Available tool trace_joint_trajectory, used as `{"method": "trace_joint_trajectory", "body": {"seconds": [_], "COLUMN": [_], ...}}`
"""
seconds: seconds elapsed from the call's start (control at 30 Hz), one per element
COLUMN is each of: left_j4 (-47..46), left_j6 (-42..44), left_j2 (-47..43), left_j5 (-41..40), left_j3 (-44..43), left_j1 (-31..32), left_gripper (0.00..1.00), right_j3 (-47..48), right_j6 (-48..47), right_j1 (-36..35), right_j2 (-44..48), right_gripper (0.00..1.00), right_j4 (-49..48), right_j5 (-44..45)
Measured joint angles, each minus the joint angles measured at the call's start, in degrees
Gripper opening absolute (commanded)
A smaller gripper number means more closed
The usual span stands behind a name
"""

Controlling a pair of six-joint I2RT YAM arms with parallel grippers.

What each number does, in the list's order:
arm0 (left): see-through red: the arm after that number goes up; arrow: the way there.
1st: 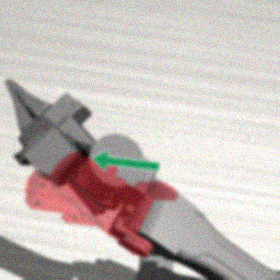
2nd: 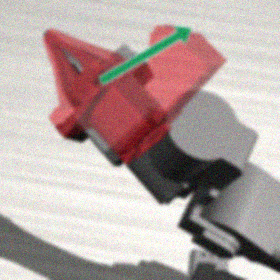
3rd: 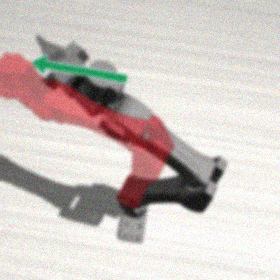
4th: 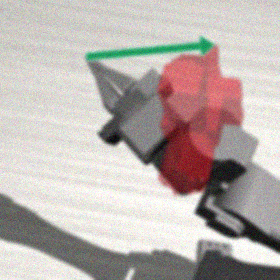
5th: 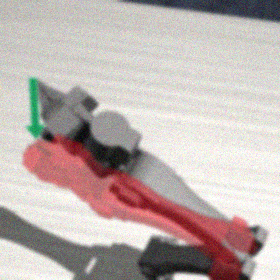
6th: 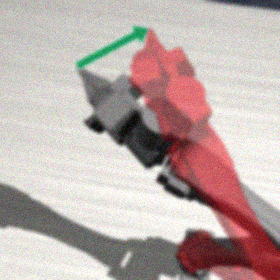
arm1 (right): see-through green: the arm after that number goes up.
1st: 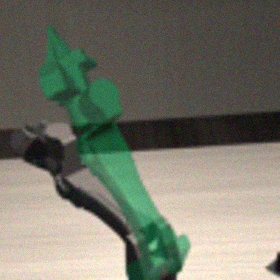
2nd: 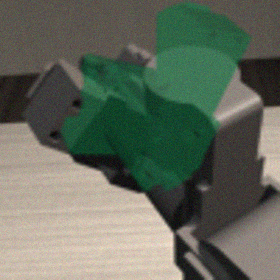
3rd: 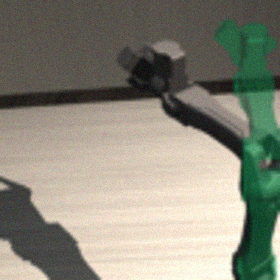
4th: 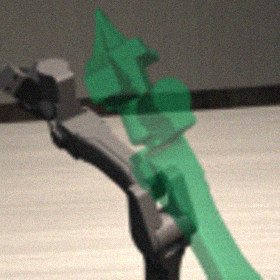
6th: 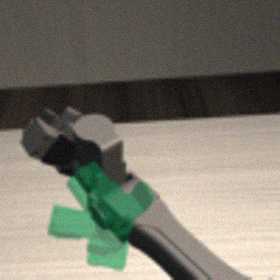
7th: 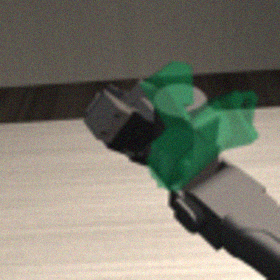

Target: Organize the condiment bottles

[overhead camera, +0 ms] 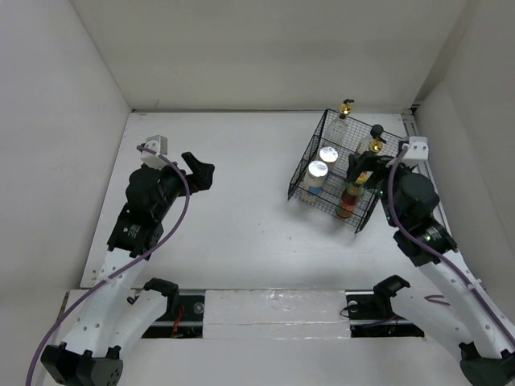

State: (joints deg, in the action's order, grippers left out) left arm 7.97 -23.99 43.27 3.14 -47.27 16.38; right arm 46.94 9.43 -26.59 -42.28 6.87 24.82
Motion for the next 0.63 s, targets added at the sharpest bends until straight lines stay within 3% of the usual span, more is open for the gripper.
{"method": "trace_joint_trajectory", "body": {"seconds": [0.23, 0.43, 0.63], "left_j4": [0.0, 0.0, -0.1], "left_j6": [0.0, 0.0, 0.1], "left_j2": [-0.2, -2.3, -3.3], "left_j5": [-0.9, -1.7, -1.9], "left_j3": [0.0, 0.0, 0.0], "left_j1": [0.0, 0.0, 0.0], "left_gripper": [0.99, 0.99, 0.99], "right_j3": [5.4, 7.5, 7.4], "right_j6": [-2.1, -3.9, -4.9], "right_j1": [-0.9, -6.2, -12.4], "right_j2": [2.4, -7.9, -16.6], "right_gripper": [1.00, 1.00, 1.00], "right_j4": [-1.7, -3.0, -1.1], "right_j5": [-15.9, -33.6, -38.6]}}
